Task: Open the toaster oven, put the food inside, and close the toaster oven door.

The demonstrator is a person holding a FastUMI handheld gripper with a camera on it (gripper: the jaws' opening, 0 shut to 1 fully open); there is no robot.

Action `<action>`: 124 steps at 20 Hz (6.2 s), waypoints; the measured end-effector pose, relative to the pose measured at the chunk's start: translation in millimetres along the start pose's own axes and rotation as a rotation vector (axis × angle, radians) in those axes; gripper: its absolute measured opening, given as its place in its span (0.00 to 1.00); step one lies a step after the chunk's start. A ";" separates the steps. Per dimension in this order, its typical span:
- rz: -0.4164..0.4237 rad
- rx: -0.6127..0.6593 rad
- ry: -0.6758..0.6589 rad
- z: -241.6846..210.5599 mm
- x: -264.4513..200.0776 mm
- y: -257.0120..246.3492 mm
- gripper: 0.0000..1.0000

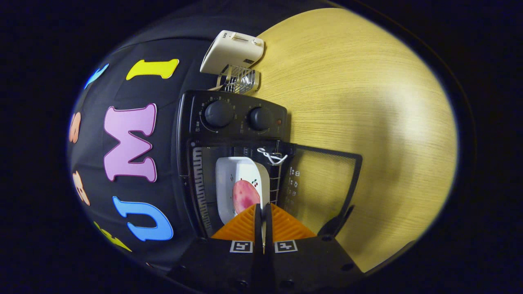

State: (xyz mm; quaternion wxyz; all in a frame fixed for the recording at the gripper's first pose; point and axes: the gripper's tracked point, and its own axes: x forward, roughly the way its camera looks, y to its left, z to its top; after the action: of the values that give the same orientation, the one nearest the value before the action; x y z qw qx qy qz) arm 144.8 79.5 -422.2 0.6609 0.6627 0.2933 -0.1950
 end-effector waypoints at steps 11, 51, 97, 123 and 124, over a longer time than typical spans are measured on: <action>-0.061 0.077 -0.042 -16.6 38.2 0.0 0.05; -0.326 -1.495 0.207 -49.2 -23.2 -143.6 0.99; 0.375 -1.508 -0.670 75.9 -368.7 175.8 0.99; 0.415 -1.479 -0.632 62.9 -375.0 179.0 0.99; 0.419 -1.477 -0.634 60.7 -376.5 182.8 0.99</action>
State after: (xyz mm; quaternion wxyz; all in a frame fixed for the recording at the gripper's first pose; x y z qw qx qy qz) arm -12.3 -21.6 -42.8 0.9998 0.0125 0.0164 -0.0027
